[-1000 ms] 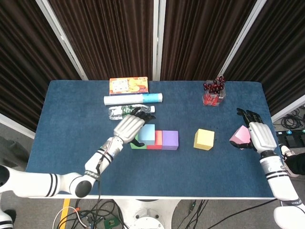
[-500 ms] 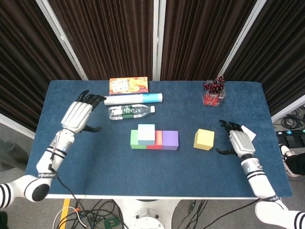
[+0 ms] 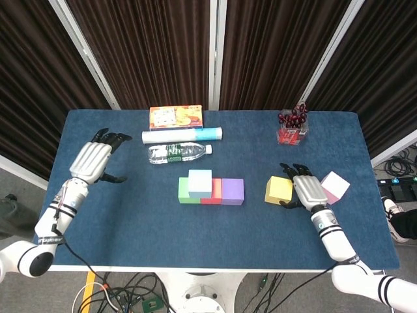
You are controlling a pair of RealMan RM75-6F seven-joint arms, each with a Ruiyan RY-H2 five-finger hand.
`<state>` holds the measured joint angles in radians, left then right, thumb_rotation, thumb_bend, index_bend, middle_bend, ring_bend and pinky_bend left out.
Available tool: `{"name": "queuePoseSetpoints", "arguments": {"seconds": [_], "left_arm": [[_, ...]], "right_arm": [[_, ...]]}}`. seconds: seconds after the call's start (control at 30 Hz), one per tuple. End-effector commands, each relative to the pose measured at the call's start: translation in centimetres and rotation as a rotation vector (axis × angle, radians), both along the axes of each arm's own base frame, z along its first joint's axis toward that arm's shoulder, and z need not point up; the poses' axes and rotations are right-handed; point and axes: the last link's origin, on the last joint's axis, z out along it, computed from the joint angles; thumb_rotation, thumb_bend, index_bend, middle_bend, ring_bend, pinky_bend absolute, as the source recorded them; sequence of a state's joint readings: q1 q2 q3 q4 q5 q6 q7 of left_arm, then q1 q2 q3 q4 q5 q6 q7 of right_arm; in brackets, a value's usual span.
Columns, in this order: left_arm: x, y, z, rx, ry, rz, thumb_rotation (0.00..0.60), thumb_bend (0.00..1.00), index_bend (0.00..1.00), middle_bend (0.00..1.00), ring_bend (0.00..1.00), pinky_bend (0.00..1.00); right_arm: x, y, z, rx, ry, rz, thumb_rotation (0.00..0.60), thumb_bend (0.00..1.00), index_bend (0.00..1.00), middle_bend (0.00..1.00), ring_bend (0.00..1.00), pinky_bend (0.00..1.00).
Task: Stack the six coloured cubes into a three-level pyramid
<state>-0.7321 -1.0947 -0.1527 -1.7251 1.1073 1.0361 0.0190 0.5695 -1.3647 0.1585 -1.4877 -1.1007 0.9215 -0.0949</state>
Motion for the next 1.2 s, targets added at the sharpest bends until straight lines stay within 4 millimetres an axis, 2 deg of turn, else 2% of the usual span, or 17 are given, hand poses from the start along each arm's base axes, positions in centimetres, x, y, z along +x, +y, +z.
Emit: {"name": "queuePoseSetpoints", "arguments": {"seconds": [0.03,0.23,0.7,0.9,1.03,1.2], "left_arm": [[-0.1,0.0,0.0,-0.002,-0.001,0.004,0.6,0.09,0.17,0.16,0.12,0.04],[-0.1,0.0,0.1,-0.011,0.002,0.008,0.6,0.09,0.17,0.15,0.1,0.04],[-0.4,0.0,0.4,-0.019,-0.002,0.04,0.6,0.09,0.17,0.15,0.1,0.04],[-0.5,0.1,0.6,-0.017,-0.01,0.048,0.6,0.09,0.17,0.14,0.1,0.04],[-0.6,0.1,0.9,-0.012,-0.011,0.054,0.6,0.09,0.17,0.14,0.1,0.04],[-0.8,0.3,1.2,-0.005,-0.013,0.062,0.6,0.09,0.17,0.14,0.1,0.04]], "right_arm": [[0.0,-0.2,-0.5,0.006,-0.016,0.036,0.6,0.1,0.0,0.2,0.0,0.0],[-0.7,-0.5,-0.9,-0.004,-0.032,0.053,0.6,0.1,0.0,0.24,0.0,0.0],[-1.5,-1.3,-1.6,0.016,-0.022,0.179,0.6,0.07,0.0,0.25,0.0,0.0],[-1.9,-1.7,-1.5,0.003,-0.013,0.206,0.6,0.08,0.02,0.3,0.01,0.0],[-2.2,-1.8,-1.3,-0.006,-0.003,0.217,0.6,0.14,0.07,0.39,0.07,0.0],[-1.5,-1.7,0.5,-0.015,-0.01,0.256,0.6,0.16,0.08,0.41,0.08,0.0]]}}
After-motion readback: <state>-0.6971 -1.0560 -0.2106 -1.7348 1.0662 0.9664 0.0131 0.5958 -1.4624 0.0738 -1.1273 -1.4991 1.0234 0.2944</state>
